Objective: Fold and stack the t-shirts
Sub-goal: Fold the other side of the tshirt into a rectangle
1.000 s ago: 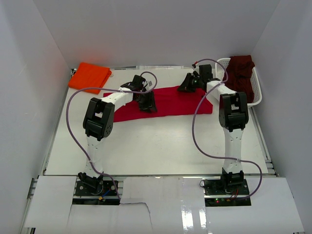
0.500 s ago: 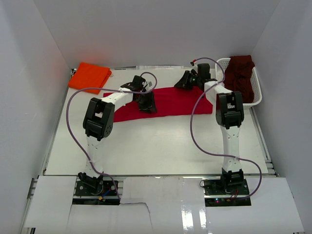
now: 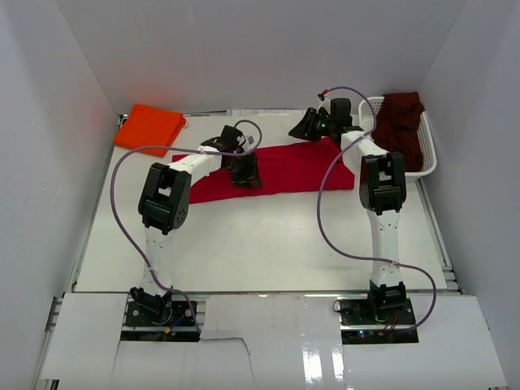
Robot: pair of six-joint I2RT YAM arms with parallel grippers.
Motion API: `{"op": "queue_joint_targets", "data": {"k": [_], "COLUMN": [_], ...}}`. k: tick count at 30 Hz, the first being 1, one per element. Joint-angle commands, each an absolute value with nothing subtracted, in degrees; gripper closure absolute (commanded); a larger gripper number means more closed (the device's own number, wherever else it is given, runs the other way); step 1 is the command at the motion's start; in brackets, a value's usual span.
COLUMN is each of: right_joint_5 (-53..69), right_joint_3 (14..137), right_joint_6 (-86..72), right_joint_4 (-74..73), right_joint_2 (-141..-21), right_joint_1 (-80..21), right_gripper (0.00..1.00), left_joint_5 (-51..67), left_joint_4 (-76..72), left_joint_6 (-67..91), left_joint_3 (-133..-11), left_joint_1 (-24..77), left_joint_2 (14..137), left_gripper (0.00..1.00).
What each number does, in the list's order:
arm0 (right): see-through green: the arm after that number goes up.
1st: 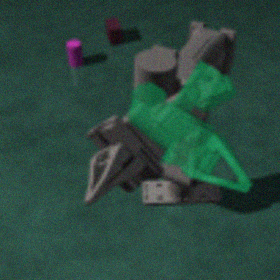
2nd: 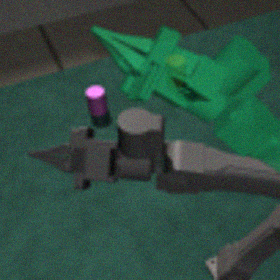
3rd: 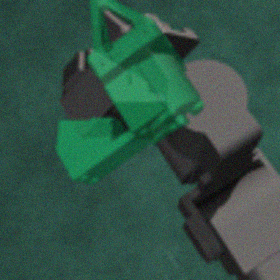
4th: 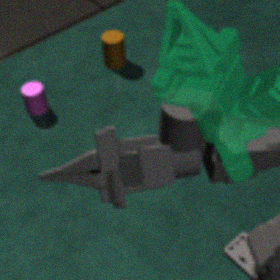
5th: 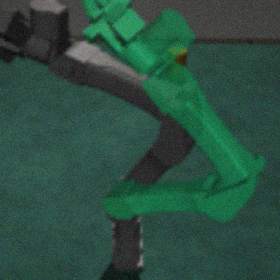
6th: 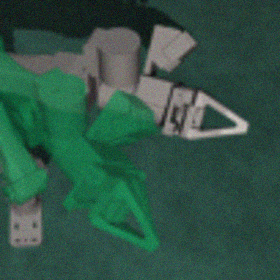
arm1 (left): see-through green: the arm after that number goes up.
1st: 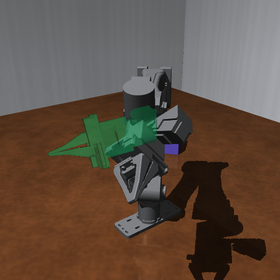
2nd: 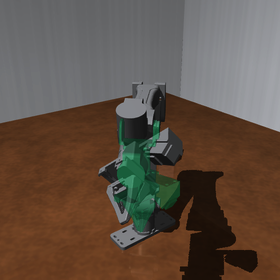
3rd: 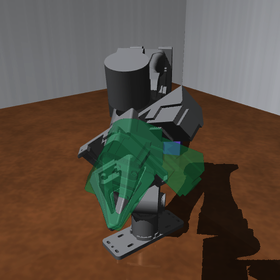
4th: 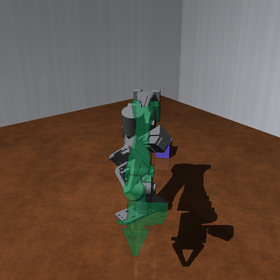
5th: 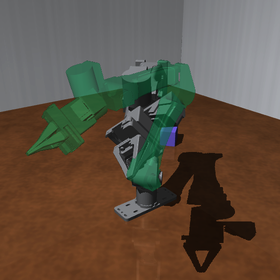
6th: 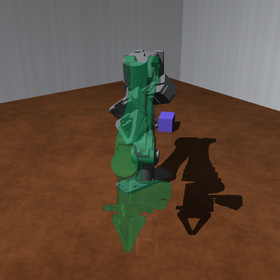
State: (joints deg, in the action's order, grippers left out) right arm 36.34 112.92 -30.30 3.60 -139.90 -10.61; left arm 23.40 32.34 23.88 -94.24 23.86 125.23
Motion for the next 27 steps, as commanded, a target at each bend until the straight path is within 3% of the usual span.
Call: {"op": "queue_joint_targets", "data": {"k": [1, 6, 16, 27], "right_joint_5": [31.57, 25.14, 19.42, 15.82], "right_joint_3": [109.70, 101.97, 88.51, 85.08], "right_joint_6": [-24.02, -20.40, -16.35, -18.28], "right_joint_4": [-3.03, -7.47, -7.38, -8.52], "right_joint_2": [-132.72, -126.75, -120.15, -120.06], "right_joint_1": [-10.28, -9.49, -8.61, -7.38], "right_gripper": [0.62, 0.53, 0.50, 0.49], "left_joint_5": [25.74, 26.37, 26.19, 33.66], "left_joint_4": [32.87, 37.70, 39.03, 28.13], "left_joint_6": [23.12, 21.89, 20.92, 12.66], "left_joint_3": [-97.72, -108.95, -124.70, -126.03], "left_joint_1": [24.17, 24.26, 25.49, 26.19], "left_joint_2": [123.49, 126.90, 135.16, 141.06], "left_gripper": [0.46, 0.45, 0.37, 0.31]}}
